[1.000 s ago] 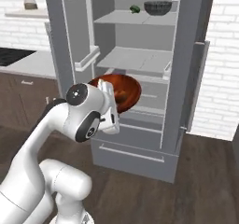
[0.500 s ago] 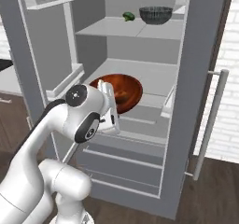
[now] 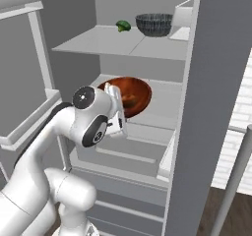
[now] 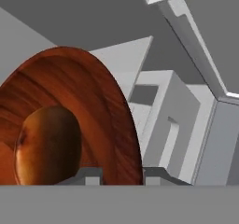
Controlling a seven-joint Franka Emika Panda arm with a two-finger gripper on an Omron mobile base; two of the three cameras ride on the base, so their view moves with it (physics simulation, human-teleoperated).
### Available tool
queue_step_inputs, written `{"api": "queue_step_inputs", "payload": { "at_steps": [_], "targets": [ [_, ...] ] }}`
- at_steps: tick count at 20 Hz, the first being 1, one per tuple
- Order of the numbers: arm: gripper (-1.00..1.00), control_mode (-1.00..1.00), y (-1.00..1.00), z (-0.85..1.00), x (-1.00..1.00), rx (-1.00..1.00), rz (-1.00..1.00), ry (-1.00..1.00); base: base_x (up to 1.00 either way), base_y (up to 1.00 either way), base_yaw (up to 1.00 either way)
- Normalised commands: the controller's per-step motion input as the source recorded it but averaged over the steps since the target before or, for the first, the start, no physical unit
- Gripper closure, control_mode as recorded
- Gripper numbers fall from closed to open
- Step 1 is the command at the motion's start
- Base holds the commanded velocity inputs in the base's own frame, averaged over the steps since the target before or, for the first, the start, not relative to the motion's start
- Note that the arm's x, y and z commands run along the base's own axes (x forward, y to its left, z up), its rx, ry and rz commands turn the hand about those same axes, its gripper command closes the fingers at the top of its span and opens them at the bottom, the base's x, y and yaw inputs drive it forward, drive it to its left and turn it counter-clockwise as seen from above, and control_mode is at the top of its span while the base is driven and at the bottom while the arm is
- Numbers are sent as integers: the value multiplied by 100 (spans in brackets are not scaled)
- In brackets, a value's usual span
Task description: Pick the chicken drumstick and onion from their plates and place them in the bowl. Then put the bowl in the fridge.
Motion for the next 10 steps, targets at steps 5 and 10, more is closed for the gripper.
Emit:
{"api": "queue_step_inputs", "payload": {
  "at_steps": [5,10],
  "targets": [
    [100,-100,0,-13,90,0,0,0,0,0,0],
    [100,-100,0,-39,92,7,0,0,0,0,0]
  ]
}}
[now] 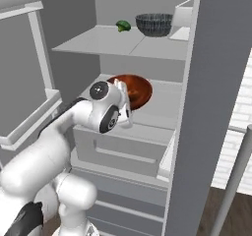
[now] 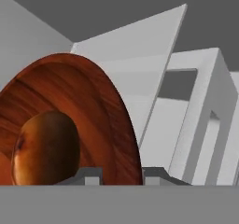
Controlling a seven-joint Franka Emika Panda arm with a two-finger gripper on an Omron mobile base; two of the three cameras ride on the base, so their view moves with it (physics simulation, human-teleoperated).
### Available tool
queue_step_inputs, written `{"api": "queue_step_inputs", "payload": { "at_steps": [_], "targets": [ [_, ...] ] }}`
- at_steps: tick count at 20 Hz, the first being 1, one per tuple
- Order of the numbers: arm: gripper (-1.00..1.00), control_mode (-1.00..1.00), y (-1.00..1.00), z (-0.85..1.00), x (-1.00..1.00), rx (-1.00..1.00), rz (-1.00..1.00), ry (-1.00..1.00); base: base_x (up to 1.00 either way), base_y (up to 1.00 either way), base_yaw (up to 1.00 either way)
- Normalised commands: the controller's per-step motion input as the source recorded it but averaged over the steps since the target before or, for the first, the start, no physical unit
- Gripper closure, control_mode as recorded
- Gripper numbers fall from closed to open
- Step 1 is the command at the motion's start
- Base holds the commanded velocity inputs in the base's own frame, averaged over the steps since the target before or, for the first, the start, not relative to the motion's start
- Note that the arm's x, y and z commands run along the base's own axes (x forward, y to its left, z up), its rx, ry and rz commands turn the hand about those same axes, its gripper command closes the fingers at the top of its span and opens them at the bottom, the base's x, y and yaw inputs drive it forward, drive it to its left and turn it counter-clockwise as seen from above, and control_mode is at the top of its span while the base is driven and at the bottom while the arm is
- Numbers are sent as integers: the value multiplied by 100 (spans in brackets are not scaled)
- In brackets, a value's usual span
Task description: Pick the chicken drumstick and onion from their plates and place them in the bowl. Then put the bowl in the fridge.
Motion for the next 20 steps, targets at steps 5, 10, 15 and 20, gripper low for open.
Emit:
{"api": "queue_step_inputs", "payload": {
  "at_steps": [5,10,15,20],
  "targets": [
    [100,-100,0,-39,79,6,0,8,0,0,0],
    [100,-100,0,-39,49,0,0,12,0,0,0],
    [100,-100,0,-39,31,0,0,8,0,0,0],
    [100,-100,5,-40,39,0,0,6,0,0,0]
  ]
}}
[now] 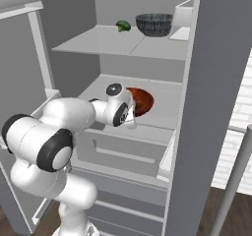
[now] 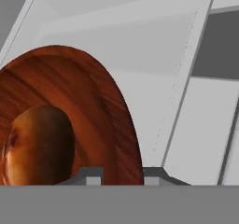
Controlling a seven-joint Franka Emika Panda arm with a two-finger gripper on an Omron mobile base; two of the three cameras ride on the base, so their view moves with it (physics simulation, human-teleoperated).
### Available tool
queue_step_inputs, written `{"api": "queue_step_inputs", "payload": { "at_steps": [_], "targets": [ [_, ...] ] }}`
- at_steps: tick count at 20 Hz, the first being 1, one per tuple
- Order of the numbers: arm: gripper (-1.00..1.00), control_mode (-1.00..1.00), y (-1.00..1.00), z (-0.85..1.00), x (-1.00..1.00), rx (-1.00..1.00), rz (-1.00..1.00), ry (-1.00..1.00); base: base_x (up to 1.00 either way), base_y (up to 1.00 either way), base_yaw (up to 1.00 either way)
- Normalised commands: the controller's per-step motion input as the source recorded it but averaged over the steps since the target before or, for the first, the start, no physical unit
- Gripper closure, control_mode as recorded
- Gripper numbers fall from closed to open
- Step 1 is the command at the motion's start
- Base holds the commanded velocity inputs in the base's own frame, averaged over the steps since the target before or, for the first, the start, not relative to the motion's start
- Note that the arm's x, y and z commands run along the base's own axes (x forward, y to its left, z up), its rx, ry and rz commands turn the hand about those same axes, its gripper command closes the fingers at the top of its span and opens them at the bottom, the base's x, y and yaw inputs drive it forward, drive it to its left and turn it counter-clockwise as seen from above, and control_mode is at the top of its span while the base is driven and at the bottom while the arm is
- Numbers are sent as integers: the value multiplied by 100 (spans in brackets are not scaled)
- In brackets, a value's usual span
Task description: Pick the chicken drumstick and onion from their plates and place them in the bowl. Then put the bowl in the fridge.
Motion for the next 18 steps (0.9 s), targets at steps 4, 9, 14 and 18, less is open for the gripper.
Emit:
{"api": "queue_step_inputs", "payload": {
  "at_steps": [4,9,14,18],
  "targets": [
    [100,-100,1,-28,51,0,0,9,0,0,0],
    [-100,-100,0,-7,54,0,0,6,0,0,0],
    [-100,-100,2,22,6,0,0,-10,0,0,0],
    [-100,-100,0,49,-61,0,0,-33,0,0,0]
  ]
}}
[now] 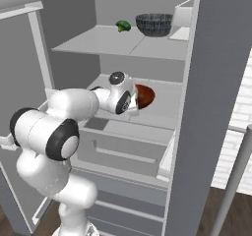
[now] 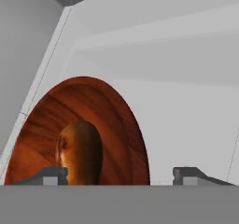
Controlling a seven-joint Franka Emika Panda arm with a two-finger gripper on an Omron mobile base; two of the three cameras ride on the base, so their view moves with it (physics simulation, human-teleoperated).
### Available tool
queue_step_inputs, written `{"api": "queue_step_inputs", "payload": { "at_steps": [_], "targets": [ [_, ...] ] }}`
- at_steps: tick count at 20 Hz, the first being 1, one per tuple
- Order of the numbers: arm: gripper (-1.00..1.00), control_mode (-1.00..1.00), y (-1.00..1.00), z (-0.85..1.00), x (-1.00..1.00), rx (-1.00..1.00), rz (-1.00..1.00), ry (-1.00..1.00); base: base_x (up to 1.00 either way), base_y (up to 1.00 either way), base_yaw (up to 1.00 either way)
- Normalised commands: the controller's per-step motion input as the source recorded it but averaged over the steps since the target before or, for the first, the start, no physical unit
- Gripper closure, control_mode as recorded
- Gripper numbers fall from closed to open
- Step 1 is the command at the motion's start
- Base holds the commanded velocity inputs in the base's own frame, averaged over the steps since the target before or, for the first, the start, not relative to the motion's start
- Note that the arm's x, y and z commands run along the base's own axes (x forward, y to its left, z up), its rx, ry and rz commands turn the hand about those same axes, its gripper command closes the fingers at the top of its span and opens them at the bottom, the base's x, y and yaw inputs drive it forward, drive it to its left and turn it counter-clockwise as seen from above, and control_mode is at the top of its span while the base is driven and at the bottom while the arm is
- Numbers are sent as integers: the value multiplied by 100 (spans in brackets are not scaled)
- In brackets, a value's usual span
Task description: Pick the chicken drumstick and onion from their plates and place them in the bowl. Then put the bowl in the fridge.
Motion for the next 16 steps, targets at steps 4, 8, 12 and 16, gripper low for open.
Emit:
{"api": "queue_step_inputs", "payload": {
  "at_steps": [4,8,12,16],
  "targets": [
    [-100,-100,-27,92,-84,0,0,1,0,0,0],
    [-100,-100,-16,77,-100,-1,7,13,0,0,0],
    [-100,-100,12,39,-100,-12,12,3,0,0,0],
    [-100,-100,10,8,-100,-1,12,-3,0,0,0]
  ]
}}
